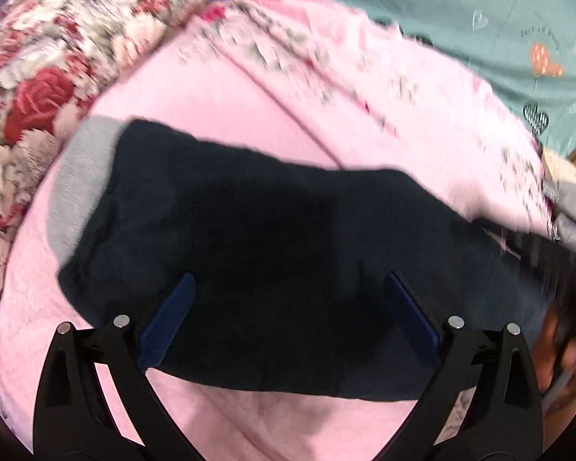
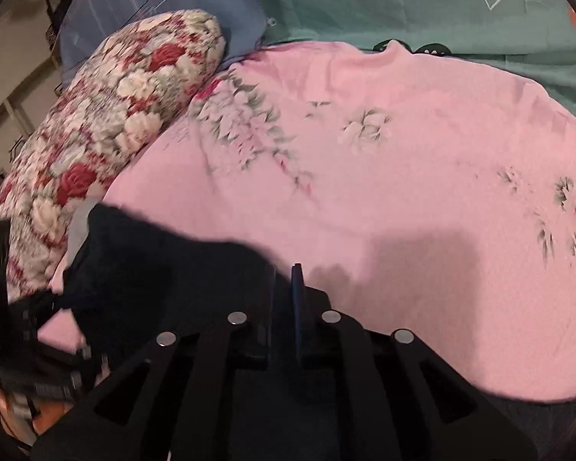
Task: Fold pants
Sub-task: 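Bring the right tool with the legs toward the left tool, then lay the leg cuffs over the waistband with right tool and open it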
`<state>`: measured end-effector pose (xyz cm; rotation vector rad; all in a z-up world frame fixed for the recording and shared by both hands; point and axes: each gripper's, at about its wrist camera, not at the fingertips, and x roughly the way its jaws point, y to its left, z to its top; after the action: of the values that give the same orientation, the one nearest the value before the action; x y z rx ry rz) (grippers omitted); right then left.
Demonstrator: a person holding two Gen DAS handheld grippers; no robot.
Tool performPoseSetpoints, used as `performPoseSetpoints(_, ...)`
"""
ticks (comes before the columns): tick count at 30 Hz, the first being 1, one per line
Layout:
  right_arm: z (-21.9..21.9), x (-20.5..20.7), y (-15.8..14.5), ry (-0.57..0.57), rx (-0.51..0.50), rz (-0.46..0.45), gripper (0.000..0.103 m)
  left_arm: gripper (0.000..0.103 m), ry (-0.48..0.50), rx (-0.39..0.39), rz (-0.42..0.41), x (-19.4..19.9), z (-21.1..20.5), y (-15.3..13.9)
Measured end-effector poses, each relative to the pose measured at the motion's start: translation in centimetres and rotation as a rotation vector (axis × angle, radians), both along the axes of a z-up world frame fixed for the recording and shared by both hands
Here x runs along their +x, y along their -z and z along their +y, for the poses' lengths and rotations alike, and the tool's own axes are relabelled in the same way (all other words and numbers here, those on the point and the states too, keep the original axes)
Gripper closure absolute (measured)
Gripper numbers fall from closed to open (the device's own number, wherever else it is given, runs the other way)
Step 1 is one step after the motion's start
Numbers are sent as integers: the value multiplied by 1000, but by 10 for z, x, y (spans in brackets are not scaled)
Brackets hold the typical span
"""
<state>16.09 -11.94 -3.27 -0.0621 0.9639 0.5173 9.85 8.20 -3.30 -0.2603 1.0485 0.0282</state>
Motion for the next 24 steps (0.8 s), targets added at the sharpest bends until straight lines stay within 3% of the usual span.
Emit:
performPoseSetpoints(2, -13, -18, 13, -27, -43, 38, 79, 3, -7, 67, 20, 4, 1, 7)
performPoseSetpoints(4, -38, -22, 32, 57, -191, 28, 82, 4, -21, 60, 35, 6, 7, 17)
performPoseSetpoints(5, -61, -22, 33, 77, -125, 42, 86, 4, -27, 66, 21, 5, 11, 20)
performPoseSetpoints(7, -127, -21, 30, 222, 55, 126, 90, 4, -3, 109, 24, 5, 6, 21)
performPoseSetpoints(8, -159, -25, 27, 321, 74, 126, 84, 4, 2, 133, 28, 4, 2, 20)
performPoseSetpoints(10, -224, -40, 20, 577, -63, 47, 72, 4, -15, 132, 34, 2, -1, 15)
performPoseSetpoints(11, -243, -45, 20, 632, -87, 46, 72, 4, -24, 110, 28, -2, -2, 10)
performPoseSetpoints(12, -268, -57, 18, 672, -43, 57, 72, 4, -22, 93, 17, -4, -4, 6)
performPoseSetpoints(14, -288, -84, 8, 644, 85, 52, 72, 4, 2, 80, -18, -11, -15, -7)
performPoseSetpoints(16, -285, -107, 1, 574, 117, 45, 65, 3, 57, 24, -23, -11, -27, -9)
performPoseSetpoints(17, -280, -109, 5, 554, 132, 79, 65, 3, 78, -16, 12, -8, -32, -3)
performPoseSetpoints(18, -286, -110, 15, 573, 111, 131, 65, 3, 72, -15, 51, -4, -34, 5)
performPoseSetpoints(19, -296, -109, 22, 619, 70, 151, 72, 4, 53, 22, 92, -1, -36, 14)
performPoseSetpoints(20, -309, -108, 24, 643, 93, 135, 89, 4, 53, 40, 96, 1, -35, 18)
performPoseSetpoints(21, -332, -112, 24, 702, 125, 129, 99, 4, 61, 48, 86, -1, -36, 20)
performPoseSetpoints(22, -346, -118, 20, 797, 83, 115, 103, 4, 65, 52, 80, -2, -37, 20)
performPoseSetpoints(24, -354, -140, -2, 892, 60, 32, 86, 3, 69, 58, 77, -4, -38, 19)
